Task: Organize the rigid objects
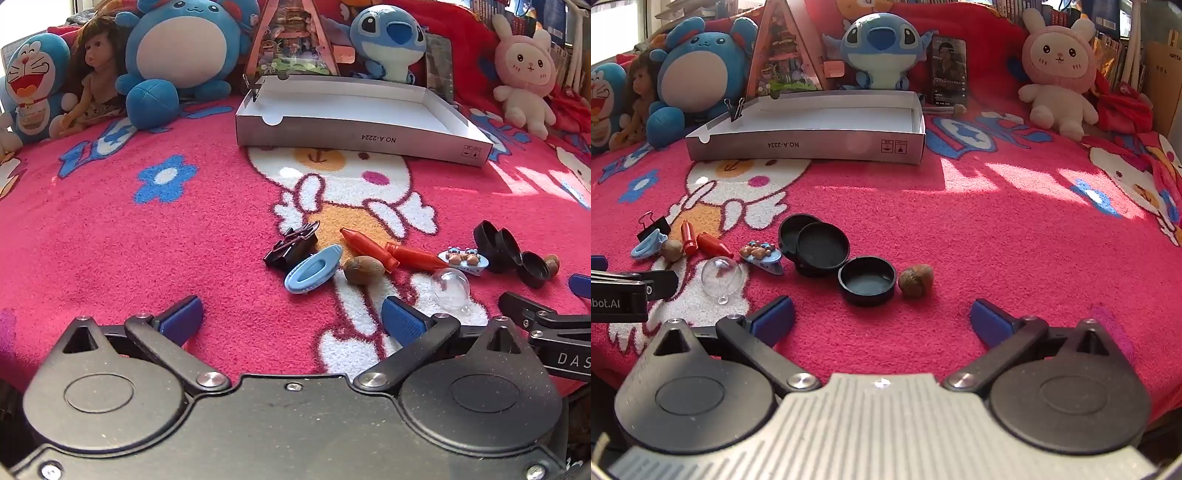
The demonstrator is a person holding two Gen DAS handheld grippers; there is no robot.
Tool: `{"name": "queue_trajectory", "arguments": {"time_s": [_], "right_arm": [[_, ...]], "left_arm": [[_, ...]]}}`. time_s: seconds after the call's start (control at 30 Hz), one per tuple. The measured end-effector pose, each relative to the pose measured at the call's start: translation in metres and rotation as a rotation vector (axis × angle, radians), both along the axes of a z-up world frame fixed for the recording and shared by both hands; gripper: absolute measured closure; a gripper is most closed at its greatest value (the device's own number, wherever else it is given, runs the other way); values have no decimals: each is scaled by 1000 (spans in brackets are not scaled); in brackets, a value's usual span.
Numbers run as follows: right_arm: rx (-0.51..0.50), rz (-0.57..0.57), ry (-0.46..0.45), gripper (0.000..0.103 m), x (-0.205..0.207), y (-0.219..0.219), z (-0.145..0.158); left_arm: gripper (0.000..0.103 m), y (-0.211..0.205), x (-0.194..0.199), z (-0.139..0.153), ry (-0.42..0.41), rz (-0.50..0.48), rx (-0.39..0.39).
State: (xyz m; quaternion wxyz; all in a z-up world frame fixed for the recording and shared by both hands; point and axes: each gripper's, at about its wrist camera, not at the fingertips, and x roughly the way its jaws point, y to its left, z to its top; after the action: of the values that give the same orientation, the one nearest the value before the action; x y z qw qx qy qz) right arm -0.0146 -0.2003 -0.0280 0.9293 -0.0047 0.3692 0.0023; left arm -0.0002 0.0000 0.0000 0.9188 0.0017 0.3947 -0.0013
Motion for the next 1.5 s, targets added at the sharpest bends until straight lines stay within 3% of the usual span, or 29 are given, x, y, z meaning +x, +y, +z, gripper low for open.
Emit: {"name": "queue_trajectory", "arguments": {"time_s": [1.5], "right_arm": [[-3, -3, 13, 0, 1, 1, 0]], "left_arm": [[0, 0, 0, 0, 8, 1, 0]]}}
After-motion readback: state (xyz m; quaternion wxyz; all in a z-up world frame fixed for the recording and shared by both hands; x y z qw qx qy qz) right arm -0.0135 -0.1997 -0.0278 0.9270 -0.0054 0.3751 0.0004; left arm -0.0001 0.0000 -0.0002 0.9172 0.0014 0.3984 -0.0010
